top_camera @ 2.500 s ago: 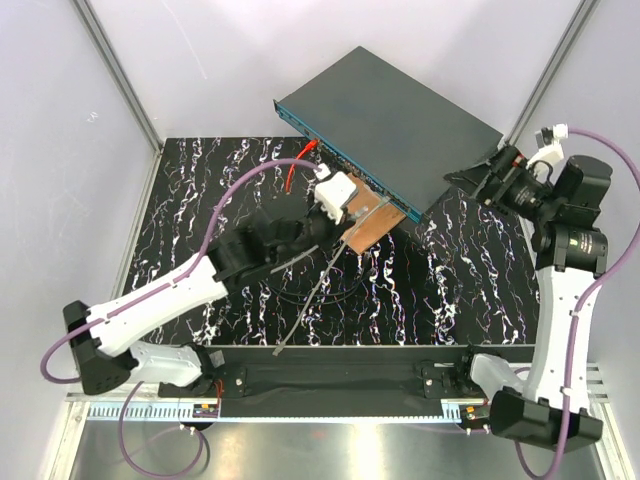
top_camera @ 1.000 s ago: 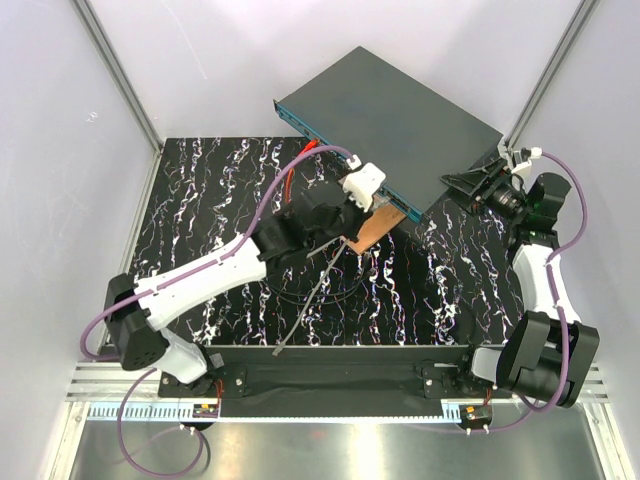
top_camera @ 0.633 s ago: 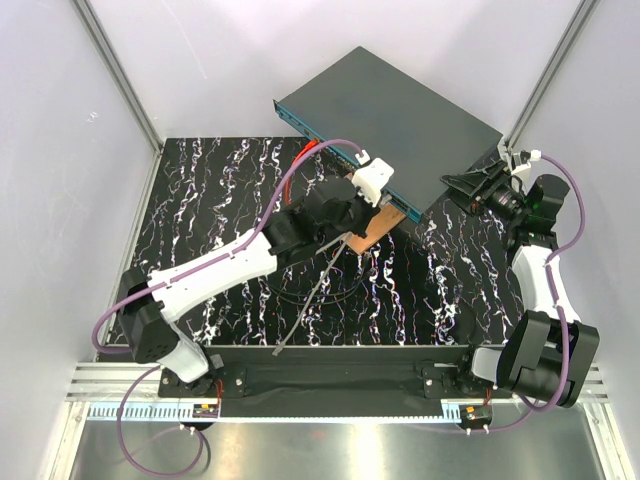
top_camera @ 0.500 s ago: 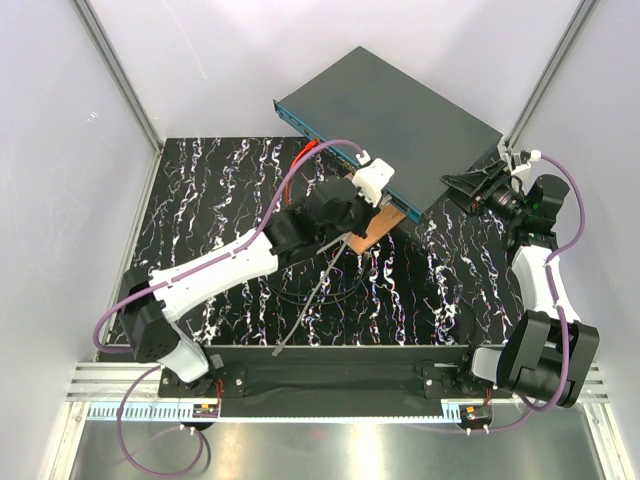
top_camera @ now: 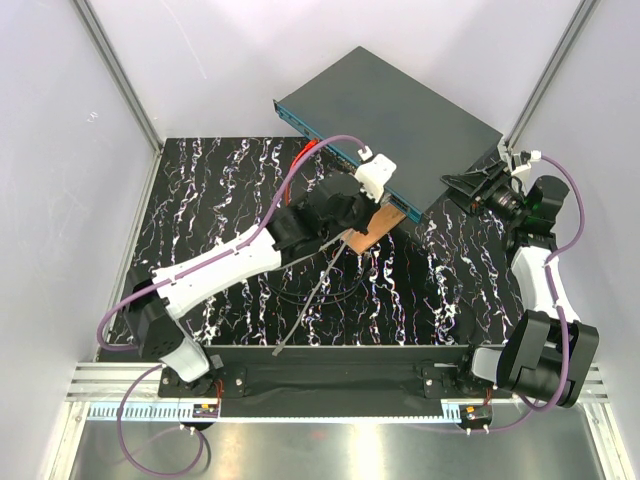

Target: Insert the plug into the switch port

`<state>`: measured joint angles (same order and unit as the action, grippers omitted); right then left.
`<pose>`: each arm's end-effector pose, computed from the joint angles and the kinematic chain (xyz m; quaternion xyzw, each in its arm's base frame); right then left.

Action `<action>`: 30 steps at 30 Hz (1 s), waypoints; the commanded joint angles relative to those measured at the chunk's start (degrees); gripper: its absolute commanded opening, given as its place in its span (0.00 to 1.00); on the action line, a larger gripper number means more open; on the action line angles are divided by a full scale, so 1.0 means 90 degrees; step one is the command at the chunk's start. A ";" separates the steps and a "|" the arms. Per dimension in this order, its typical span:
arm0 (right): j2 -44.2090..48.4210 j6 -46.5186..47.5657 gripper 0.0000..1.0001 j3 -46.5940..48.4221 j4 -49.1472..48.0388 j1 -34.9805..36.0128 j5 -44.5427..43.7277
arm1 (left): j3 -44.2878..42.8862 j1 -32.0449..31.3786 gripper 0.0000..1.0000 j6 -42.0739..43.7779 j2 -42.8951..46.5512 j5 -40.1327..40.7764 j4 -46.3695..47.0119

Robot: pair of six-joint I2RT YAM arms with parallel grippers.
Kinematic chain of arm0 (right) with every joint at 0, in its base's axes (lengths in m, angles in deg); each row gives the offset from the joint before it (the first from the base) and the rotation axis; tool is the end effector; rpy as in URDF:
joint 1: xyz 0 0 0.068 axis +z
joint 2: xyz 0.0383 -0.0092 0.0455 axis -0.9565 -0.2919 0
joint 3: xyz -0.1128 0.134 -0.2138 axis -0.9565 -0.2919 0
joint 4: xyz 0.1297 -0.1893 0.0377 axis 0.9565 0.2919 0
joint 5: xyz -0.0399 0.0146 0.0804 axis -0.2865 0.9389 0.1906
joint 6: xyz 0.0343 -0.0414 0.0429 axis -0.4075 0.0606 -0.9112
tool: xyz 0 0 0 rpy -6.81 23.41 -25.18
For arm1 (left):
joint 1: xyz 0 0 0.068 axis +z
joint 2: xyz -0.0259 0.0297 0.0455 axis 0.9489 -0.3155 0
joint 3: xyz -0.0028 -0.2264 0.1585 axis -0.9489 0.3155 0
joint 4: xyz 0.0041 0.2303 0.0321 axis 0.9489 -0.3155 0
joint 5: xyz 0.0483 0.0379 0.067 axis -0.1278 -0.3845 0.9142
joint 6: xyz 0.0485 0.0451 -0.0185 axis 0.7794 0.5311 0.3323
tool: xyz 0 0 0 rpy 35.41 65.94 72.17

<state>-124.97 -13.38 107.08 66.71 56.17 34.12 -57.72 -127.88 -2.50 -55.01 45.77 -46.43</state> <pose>0.2638 -0.0317 0.3264 0.1629 0.7076 0.5432 0.4215 0.2116 -0.2979 0.3800 0.3216 0.7504 -0.2120 0.5372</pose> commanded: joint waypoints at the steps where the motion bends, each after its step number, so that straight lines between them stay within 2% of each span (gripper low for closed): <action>1: 0.0115 0.0200 0.00 -0.0002 -0.0576 0.0301 0.0071 | -0.0440 0.0071 0.00 -0.0192 -0.0147 0.0120 0.0337; 10: 0.0144 0.0161 0.00 -0.0041 -0.0693 0.0350 0.0032 | -0.0997 0.0178 0.00 -0.0817 -0.0460 -0.0017 -0.0180; 20: 0.0203 0.0142 0.00 -0.0178 -0.0839 0.0428 -0.0047 | -0.1407 0.0207 0.00 -0.1491 -0.0577 -0.0115 -0.0269; 30: 0.0223 0.0171 0.00 -0.0217 -0.0849 0.0536 -0.0095 | -0.1602 0.0207 0.00 -0.1687 -0.0782 0.0042 -0.0064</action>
<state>-124.16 -15.04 105.31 63.39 56.78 31.83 -67.95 -126.62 -16.22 -60.13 44.94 -57.09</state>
